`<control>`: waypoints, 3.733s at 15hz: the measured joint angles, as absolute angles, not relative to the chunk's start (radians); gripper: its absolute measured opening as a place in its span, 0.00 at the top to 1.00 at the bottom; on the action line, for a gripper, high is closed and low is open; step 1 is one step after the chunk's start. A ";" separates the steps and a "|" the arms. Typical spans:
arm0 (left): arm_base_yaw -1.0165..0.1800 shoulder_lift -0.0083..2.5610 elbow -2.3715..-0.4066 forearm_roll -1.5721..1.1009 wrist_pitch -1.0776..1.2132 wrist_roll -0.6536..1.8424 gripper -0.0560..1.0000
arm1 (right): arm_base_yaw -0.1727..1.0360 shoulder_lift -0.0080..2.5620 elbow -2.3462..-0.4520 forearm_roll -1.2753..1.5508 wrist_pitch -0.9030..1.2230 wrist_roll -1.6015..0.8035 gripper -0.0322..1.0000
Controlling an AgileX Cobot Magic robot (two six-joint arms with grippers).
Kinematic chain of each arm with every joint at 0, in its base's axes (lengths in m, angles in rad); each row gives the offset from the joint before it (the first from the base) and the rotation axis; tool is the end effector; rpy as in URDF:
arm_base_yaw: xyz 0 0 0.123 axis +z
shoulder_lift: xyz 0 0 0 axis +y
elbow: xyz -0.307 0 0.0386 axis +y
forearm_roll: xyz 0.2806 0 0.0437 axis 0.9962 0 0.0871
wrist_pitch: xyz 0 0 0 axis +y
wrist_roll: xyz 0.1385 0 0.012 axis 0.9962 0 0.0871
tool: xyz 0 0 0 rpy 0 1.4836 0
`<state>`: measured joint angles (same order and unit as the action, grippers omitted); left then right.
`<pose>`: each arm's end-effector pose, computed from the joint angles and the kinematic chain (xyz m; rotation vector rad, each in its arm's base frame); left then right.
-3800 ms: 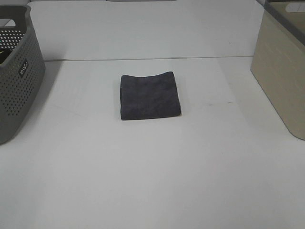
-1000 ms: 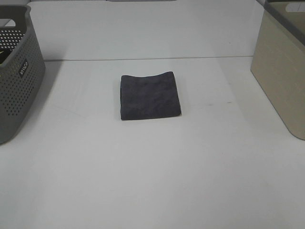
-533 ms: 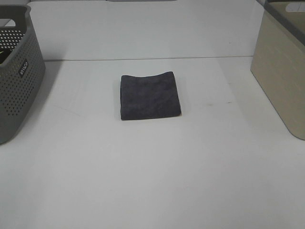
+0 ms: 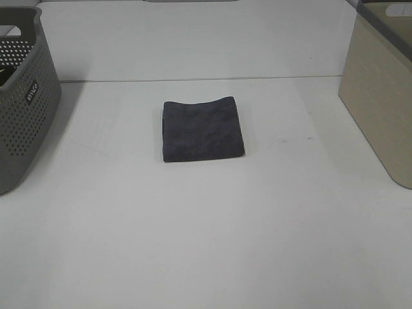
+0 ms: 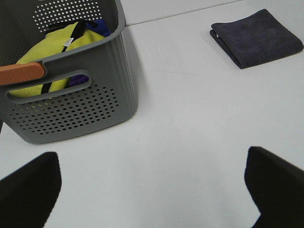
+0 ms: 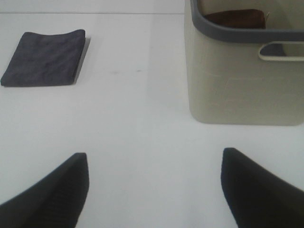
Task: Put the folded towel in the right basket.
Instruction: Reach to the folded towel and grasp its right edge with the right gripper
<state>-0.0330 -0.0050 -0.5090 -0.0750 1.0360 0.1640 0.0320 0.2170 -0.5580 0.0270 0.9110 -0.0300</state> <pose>0.0412 -0.0103 0.2777 0.2000 1.9934 -0.0052 0.0813 0.0056 0.2972 -0.0599 2.0526 0.0334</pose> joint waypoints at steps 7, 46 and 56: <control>-0.033 -0.005 -0.509 -0.075 1.036 0.164 0.01 | 0.032 0.761 -0.795 0.131 0.749 -0.031 0.27; -0.033 -0.005 -0.509 -0.075 1.036 0.164 0.01 | 0.210 2.472 -1.874 0.727 0.823 -0.417 0.27; -0.033 -0.005 -0.509 -0.075 1.036 0.164 0.01 | 0.210 2.524 -1.885 0.853 0.830 -0.479 0.65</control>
